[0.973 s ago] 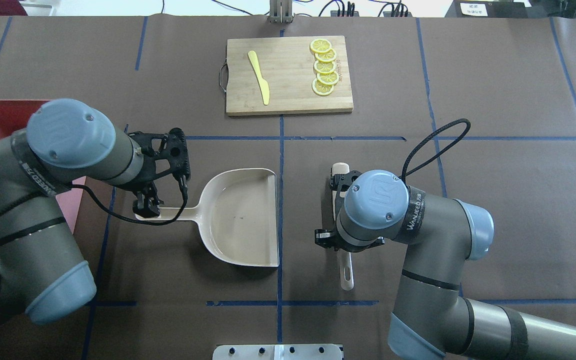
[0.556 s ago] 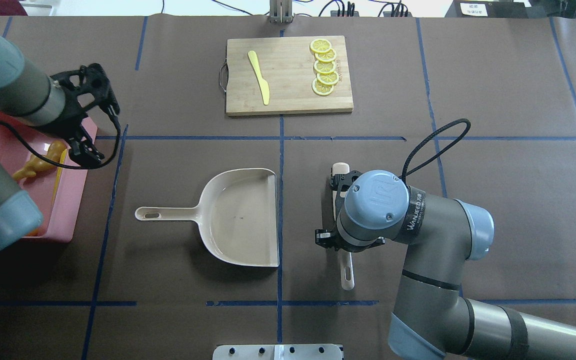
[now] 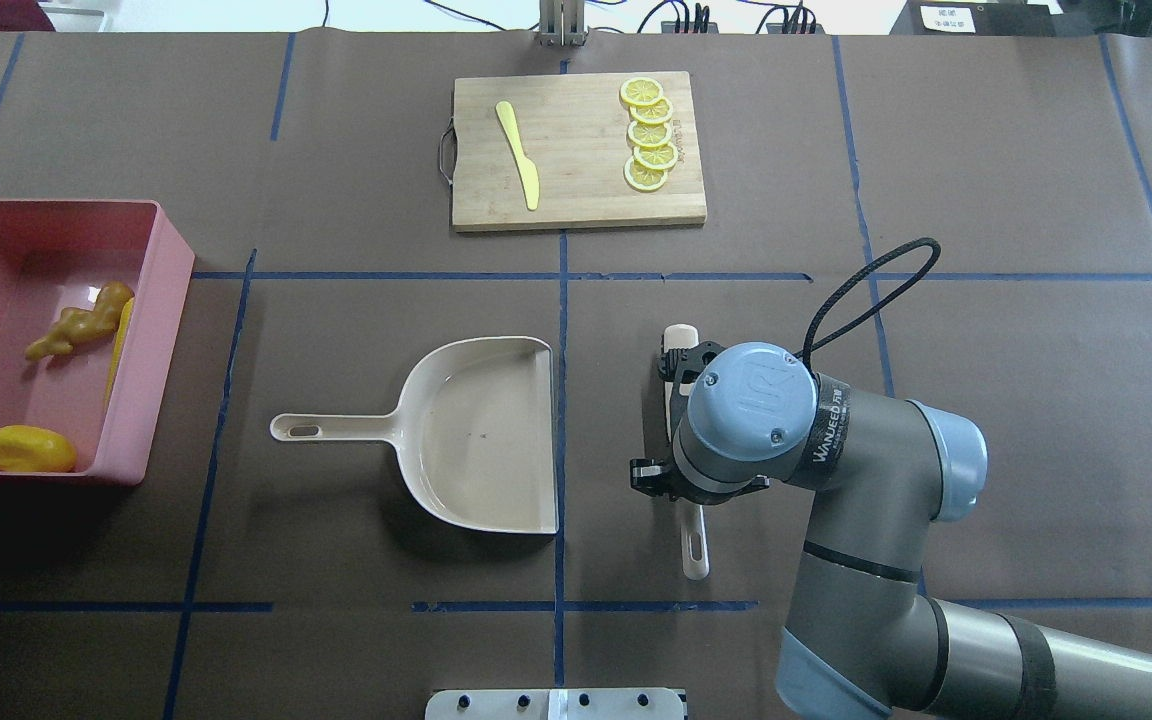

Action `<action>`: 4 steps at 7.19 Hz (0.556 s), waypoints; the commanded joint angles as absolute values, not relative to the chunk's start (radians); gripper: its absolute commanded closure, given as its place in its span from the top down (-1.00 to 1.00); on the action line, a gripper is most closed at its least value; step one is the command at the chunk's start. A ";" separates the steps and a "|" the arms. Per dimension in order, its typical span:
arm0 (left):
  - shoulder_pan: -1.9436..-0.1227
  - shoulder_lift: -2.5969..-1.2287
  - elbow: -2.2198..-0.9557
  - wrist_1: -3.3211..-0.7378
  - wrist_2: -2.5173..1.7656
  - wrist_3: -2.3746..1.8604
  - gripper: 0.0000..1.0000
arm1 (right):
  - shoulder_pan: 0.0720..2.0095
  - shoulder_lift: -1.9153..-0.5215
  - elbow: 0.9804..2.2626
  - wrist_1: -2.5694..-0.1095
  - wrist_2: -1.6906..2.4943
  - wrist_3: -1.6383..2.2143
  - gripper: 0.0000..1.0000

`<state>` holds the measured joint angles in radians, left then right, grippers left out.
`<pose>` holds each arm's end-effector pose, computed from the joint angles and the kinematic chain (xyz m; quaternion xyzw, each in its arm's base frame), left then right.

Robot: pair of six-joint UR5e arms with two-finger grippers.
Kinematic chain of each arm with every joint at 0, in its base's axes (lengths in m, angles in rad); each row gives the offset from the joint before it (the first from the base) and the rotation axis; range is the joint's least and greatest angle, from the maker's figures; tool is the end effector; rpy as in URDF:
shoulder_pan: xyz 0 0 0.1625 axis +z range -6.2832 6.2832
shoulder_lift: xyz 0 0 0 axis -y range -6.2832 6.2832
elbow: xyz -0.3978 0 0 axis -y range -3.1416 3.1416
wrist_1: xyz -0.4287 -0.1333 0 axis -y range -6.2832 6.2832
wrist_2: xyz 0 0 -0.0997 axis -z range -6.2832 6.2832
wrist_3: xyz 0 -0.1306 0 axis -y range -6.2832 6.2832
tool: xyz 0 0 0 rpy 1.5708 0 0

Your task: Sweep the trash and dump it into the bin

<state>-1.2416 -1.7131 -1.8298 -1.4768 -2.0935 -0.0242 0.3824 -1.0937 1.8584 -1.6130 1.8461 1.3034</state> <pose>0.1232 -0.5712 0.4665 0.1007 0.2774 0.1841 0.9376 -0.5665 -0.3332 0.2474 -0.0099 -0.3728 0.0048 0.9279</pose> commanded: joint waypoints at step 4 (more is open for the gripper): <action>-1.450 -1.533 -1.700 -1.517 -2.218 0.033 1.00 | 0.383 -1.095 1.861 -1.612 1.844 1.302 -1.00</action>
<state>-1.4323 -1.5612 -1.7069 -1.5071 -2.2120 -0.0082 0.3824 -1.0947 1.8601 -1.6122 1.8450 1.3029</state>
